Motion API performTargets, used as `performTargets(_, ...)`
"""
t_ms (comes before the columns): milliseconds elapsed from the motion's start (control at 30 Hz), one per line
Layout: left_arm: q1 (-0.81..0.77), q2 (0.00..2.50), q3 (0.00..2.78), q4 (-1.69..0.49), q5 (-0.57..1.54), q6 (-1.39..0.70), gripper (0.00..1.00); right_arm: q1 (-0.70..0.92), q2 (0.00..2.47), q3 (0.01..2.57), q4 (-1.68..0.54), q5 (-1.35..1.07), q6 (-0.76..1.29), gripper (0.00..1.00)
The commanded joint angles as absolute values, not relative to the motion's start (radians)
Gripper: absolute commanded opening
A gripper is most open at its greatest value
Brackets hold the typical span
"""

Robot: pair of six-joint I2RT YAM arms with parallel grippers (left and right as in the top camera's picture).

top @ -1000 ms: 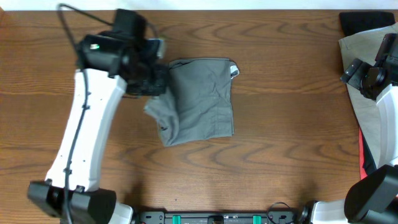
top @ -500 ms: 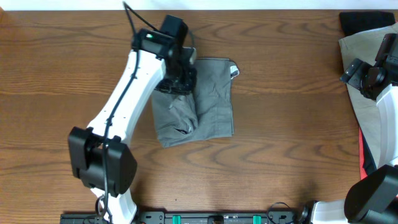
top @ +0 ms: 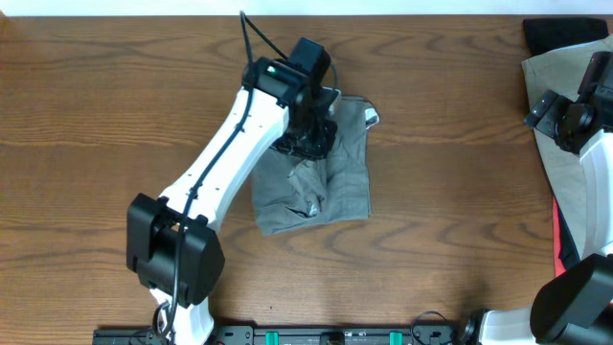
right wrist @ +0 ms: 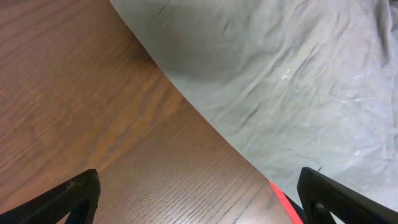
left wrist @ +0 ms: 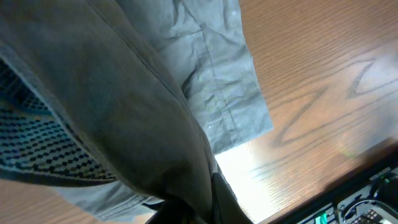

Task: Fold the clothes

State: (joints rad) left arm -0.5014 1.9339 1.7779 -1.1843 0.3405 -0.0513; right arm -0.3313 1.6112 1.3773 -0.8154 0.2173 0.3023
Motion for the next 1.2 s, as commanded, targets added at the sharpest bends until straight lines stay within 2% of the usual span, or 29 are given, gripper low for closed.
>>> performTargets(0, -0.506, 1.967, 1.770, -1.179, 0.384, -0.035, 0.06, -0.331, 1.612, 1.393, -0.816, 0.224, 0.291, 0.99)
performTargets(233, -0.514, 2.026, 1.769, -1.161, 0.412, -0.035, 0.08, -0.331, 1.612, 1.393, -0.816, 0.224, 0.291, 0.99)
performTargets(267, -0.514, 2.036, 1.768, -1.161, 0.412, -0.035, 0.17, -0.331, 1.612, 1.393, -0.816, 0.224, 0.291, 0.99)
performTargets(300, -0.517, 2.044, 1.768, -1.161, 0.412, -0.035, 0.38, -0.331, 1.612, 1.393, -0.816, 0.224, 0.291, 0.99)
performTargets(333, -0.517, 2.051, 1.768, -1.161, 0.412, -0.035, 0.46, -0.331, 1.612, 1.393, -0.816, 0.224, 0.291, 0.99)
performTargets(400, -0.518, 2.060, 1.768, -1.161, 0.412, -0.035, 0.51, -0.331, 1.612, 1.393, -0.816, 0.224, 0.291, 0.99)
performTargets(433, -0.518, 2.060, 1.768, -1.161, 0.412, -0.035, 0.62, -0.331, 1.612, 1.393, -0.816, 0.224, 0.291, 0.99)
performTargets(467, -0.517, 2.059, 1.768, -1.162, 0.412, -0.035, 0.65, -0.331, 1.612, 1.393, -0.816, 0.224, 0.291, 0.99)
performTargets(833, -0.514, 1.997, 1.769, -1.229, 0.411, -0.036, 0.64, -0.331, 1.612, 1.393, -0.816, 0.224, 0.291, 0.99)
performTargets(900, -0.514, 1.994, 1.769, -1.228, 0.412, -0.036, 0.57, -0.331, 1.612, 1.393, -0.816, 0.224, 0.291, 0.99)
performTargets(1033, -0.522, 2.011, 1.763, -1.192, 0.412, -0.036, 0.26, -0.331, 1.612, 1.393, -0.816, 0.224, 0.291, 0.99)
performTargets(1067, -0.525, 2.019, 1.758, -1.176, 0.413, -0.039, 0.23, -0.331, 1.612, 1.393, -0.816, 0.224, 0.291, 0.99)
performTargets(1167, -0.547, 2.033, 1.717, -1.102, 0.493, -0.039, 0.21, -0.331, 1.612, 1.393, -0.816, 0.224, 0.291, 0.99)
